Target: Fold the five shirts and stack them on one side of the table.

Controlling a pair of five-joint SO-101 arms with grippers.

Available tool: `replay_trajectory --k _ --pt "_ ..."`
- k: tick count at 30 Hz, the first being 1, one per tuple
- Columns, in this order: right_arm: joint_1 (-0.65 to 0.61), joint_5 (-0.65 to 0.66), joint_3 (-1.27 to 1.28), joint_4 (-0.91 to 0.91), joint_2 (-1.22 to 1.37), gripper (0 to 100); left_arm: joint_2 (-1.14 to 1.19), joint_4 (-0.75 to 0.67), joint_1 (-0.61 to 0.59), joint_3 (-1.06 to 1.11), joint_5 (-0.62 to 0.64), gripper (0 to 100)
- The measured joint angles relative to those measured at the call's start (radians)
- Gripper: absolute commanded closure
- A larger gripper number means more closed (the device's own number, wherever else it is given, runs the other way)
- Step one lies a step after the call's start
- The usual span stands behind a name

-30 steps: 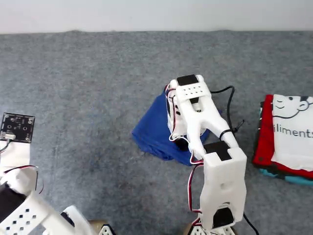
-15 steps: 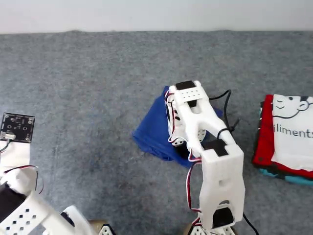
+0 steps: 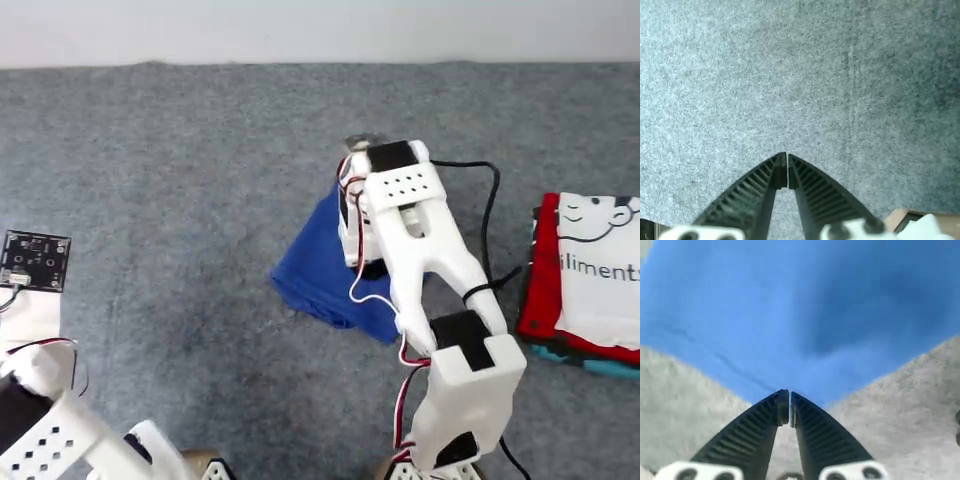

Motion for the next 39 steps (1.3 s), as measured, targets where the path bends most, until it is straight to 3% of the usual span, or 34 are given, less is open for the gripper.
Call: replay_trajectory --k 6,9,18,32,35,39 --pt "-0.003 -0.269 0.000 -0.087 0.023 55.7 0.000 0.000 0.000 0.021 0.000 98" --pt "-0.003 -0.397 0.000 -0.144 0.023 47.0 0.000 0.000 0.000 0.038 0.000 98" --pt "-0.003 -0.618 0.003 -0.315 0.029 51.1 0.000 0.000 0.000 0.044 0.000 98" --pt "0.014 -0.646 0.000 -0.408 0.273 51.5 0.000 0.000 0.000 0.044 0.000 98" --pt "0.021 -0.646 -0.021 -0.404 0.302 59.0 0.000 0.000 0.000 0.044 0.000 98" --pt "0.023 -0.644 -0.097 -0.339 0.350 79.7 0.000 -0.006 0.000 0.044 0.000 98"
